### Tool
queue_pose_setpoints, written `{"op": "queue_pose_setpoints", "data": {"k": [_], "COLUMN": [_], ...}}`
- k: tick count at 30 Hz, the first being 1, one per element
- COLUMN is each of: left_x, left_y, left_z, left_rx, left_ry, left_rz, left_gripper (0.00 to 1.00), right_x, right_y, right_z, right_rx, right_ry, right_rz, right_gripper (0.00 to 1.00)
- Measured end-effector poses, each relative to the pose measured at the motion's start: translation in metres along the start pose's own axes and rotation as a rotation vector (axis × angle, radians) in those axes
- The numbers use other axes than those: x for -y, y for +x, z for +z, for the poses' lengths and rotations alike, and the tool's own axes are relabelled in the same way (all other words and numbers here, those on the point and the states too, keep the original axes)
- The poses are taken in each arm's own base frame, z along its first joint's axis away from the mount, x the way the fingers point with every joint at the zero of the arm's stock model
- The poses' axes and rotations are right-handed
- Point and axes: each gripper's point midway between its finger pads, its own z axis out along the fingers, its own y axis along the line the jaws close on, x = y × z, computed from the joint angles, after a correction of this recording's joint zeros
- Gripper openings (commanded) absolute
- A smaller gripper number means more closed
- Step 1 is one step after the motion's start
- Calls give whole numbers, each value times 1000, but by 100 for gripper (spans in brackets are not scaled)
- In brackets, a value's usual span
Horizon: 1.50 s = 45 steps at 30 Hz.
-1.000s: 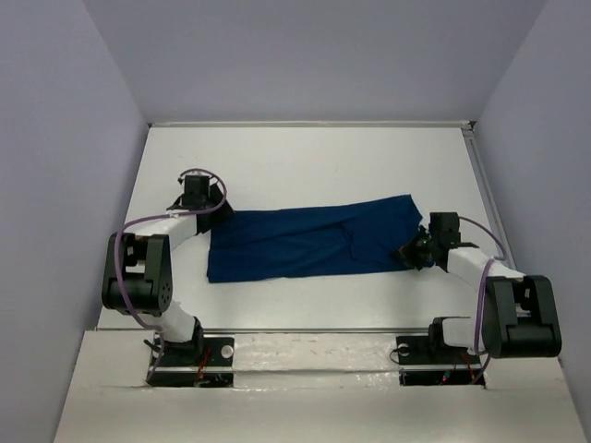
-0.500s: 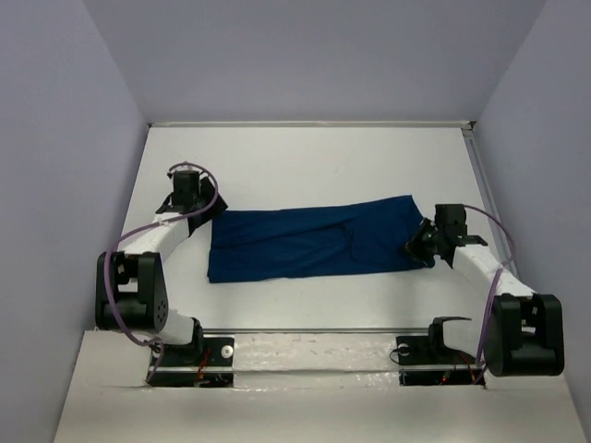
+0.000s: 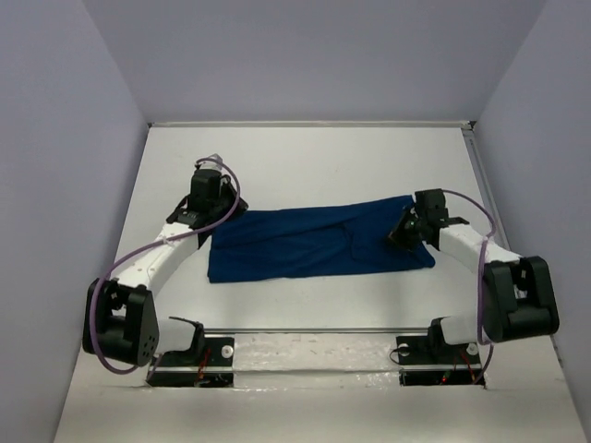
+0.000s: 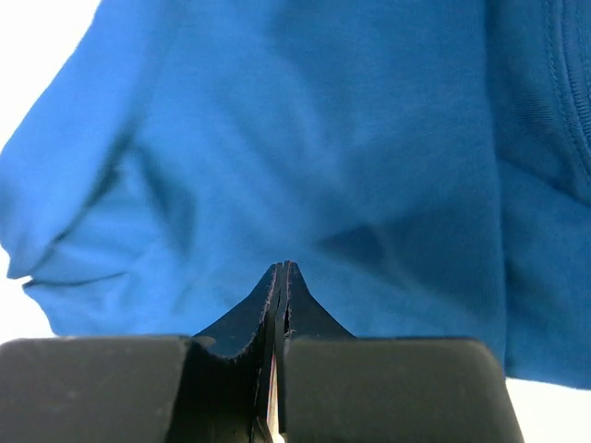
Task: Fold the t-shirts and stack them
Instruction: Rotate the tshirt 90 degrees
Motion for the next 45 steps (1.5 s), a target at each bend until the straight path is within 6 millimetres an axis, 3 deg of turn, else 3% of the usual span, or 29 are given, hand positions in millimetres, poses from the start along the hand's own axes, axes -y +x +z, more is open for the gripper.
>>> {"op": "queue_pose_setpoints", "data": {"k": [3, 6, 10, 13, 15, 16, 17, 19, 21, 22, 24, 26, 27, 28, 30, 31, 32, 33, 34, 35, 36, 38, 40, 42, 43, 45], "left_x": [26, 67, 109, 126, 124, 121, 119, 114, 111, 112, 114, 118, 119, 120, 119, 118, 117, 116, 116, 116, 117, 120, 123, 126, 126, 125], "left_y": [-3, -21, -39, -46, -52, -54, -58, -64, -75, -79, -89, -100, -104, -106, -108, -108, -108, -107, -106, -104, -103, -99, -96, -94, -91, -89], "left_z": [-20, -49, -86, -116, -133, -139, -146, -156, -170, -175, -186, -198, -203, -207, -214, -216, -217, -217, -217, -216, -216, -215, -215, -216, -215, -216], "left_rx": [7, 63, 131, 170, 202, 213, 229, 251, 282, 292, 317, 348, 363, 372, 386, 388, 388, 385, 380, 373, 365, 346, 329, 323, 317, 313], "left_ry": [63, 167, 266, 313, 300, 289, 279, 251, 221, 218, 211, 216, 220, 223, 224, 221, 221, 219, 217, 219, 223, 241, 263, 283, 288, 295], "left_rz": [28, 59, 79, 71, 61, 57, 52, 48, 52, 48, 52, 53, 53, 53, 56, 59, 60, 63, 65, 66, 70, 74, 79, 82, 83, 85], "left_gripper": [0, 0, 0, 0, 1, 8, 11, 21, 34, 34, 46, 53, 53, 53, 47, 34, 28, 20, 13, 2, 0, 0, 0, 0, 0, 0], "right_x": [14, 15, -25, -75, -127, -156, -183, -229, -261, -275, -287, -299, -299, -300, -307, -307, -310, -311, -310, -304, -299, -261, -212, -174, -164, -175], "right_y": [7, 0, -34, -66, -95, -111, -123, -140, -145, -144, -134, -129, -120, -110, -93, -70, -52, -18, 1, 46, 71, 149, 196, 220, 227, 233], "right_z": [24, 42, 81, 124, 160, 175, 194, 208, 205, 193, 156, 104, 72, 27, -33, -60, -75, -87, -87, -82, -74, -30, 14, 42, 49, 55], "right_rx": [-52, -74, -59, -47, -42, -16, 8, 42, 61, 66, 60, 87, 95, 124, 185, 200, 200, 178, 155, 82, 34, -140, -257, -313, -329, -328], "right_ry": [64, 92, 34, -45, -101, -148, -192, -271, -330, -359, -382, -421, -436, -464, -547, -596, -630, -679, -697, -710, -710, -609, -451, -325, -285, -300], "right_rz": [21, 33, 0, -40, -84, -115, -144, -199, -226, -238, -261, -281, -294, -308, -348, -366, -373, -395, -402, -418, -421, -420, -390, -361, -344, -309], "right_gripper": [0, 0, 0, 4, 26, 55, 69, 92, 100, 100, 100, 83, 59, 3, 0, 0, 0, 8, 18, 41, 52, 69, 73, 74, 73, 71]}}
